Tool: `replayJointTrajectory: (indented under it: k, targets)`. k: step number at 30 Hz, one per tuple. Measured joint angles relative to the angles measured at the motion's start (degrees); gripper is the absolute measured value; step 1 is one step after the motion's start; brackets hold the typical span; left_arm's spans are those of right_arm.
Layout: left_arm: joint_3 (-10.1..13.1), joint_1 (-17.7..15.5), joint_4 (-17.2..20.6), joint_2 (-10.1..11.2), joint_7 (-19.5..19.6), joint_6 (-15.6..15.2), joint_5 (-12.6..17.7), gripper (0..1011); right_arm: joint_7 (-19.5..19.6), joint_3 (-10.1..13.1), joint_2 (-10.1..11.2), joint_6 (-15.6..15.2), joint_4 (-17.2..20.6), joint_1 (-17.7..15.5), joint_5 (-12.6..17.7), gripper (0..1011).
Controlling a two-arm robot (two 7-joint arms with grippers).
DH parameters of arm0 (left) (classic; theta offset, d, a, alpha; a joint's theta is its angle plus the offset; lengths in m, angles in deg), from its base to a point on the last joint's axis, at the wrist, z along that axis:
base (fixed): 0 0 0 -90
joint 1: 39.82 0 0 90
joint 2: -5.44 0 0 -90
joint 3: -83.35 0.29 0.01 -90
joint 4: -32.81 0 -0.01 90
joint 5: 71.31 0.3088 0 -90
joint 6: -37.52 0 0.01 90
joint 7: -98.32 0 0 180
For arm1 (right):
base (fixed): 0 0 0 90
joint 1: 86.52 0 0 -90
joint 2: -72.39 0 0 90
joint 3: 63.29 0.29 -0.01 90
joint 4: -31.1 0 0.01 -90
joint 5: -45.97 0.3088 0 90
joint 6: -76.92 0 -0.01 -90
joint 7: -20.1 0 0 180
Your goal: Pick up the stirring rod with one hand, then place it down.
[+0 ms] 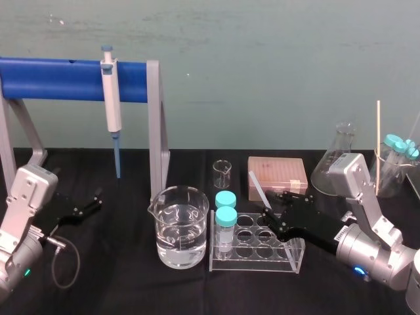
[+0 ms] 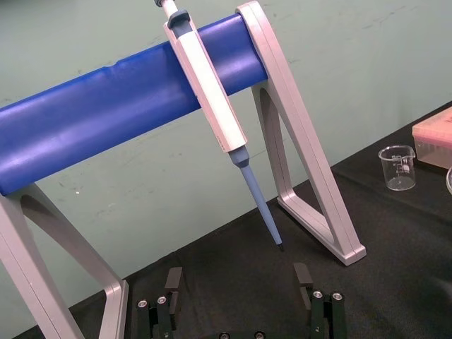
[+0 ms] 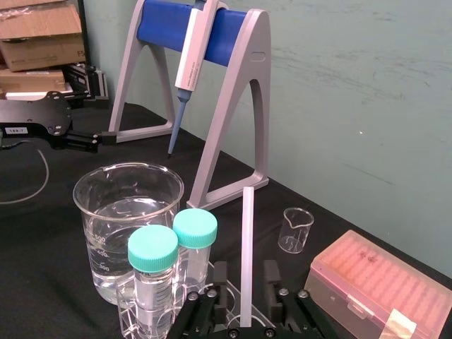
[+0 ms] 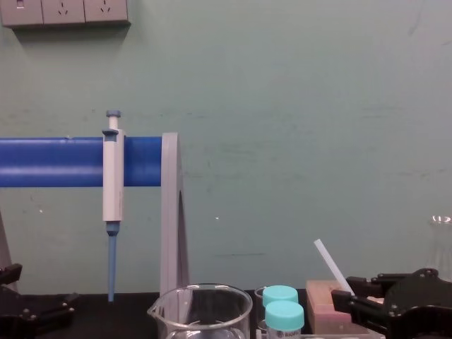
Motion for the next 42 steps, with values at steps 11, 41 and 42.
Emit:
replayJointTrajectory:
  k: [11,41,42]
  targets:
    - [0.0,0.0,0.0,0.0,0.0,0.0,0.0,1000,0.05,0.0,0.01,0.04,0.01,-0.01,0.02,62]
    - [0.0,0.0,0.0,0.0,0.0,0.0,0.0,1000,-1.75,6.49,-3.29,11.43,0.89,-6.16,3.15,62]
    - [0.0,0.0,0.0,0.0,0.0,0.0,0.0,1000,-1.65,6.92,-3.43,11.97,1.04,-6.65,3.27,62]
